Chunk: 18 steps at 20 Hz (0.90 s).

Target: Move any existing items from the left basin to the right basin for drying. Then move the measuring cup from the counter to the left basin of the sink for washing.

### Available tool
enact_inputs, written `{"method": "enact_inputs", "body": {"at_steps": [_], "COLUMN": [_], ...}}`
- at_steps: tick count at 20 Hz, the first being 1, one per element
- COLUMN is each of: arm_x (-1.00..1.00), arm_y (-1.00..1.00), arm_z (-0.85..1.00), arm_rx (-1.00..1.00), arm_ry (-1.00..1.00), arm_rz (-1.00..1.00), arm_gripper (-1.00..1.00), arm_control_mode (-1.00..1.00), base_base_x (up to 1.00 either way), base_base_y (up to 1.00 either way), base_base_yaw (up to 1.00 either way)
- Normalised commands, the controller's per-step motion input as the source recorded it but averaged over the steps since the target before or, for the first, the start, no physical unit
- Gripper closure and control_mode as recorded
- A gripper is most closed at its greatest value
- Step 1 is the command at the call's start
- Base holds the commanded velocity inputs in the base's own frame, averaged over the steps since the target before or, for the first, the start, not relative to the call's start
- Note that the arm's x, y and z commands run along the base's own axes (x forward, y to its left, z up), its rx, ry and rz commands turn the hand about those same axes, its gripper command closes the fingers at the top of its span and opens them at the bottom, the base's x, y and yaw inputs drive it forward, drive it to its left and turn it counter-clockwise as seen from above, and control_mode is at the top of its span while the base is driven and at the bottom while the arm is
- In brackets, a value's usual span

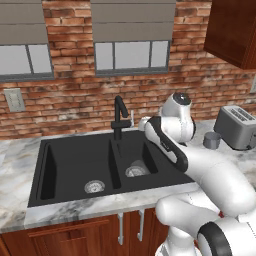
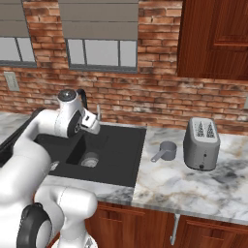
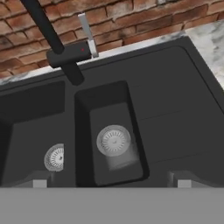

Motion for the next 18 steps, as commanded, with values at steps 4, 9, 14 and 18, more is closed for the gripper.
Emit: {"method": "enact_inputs", "body": {"at_steps": [4,9,14,18], "arm_x": [0.00,0.00,-0.02,-0.03], "arm_y": [-0.37,-0.38,-0.40,-0.45], "arm_z": [0.19,0.11,0.09,0.04], "arm_rx": [0.00,0.00,0.00,0.00], "arm_ry": [0.00,0.00,0.00,0.00], "arm_rz": [-0.01,-0.03,-0.05,-0.06], "arm_gripper": [-1.00,-1.00,-1.00,-1.00], "arm_control_mode": [-1.00,-1.00,-1.00,-1.00], "base_base_x": [0.00,0.00,0.00,0.00], "base_base_y": [0.00,0.00,0.00,0.00], "base_base_yaw": [0.00,0.00,0.00,0.00]}}
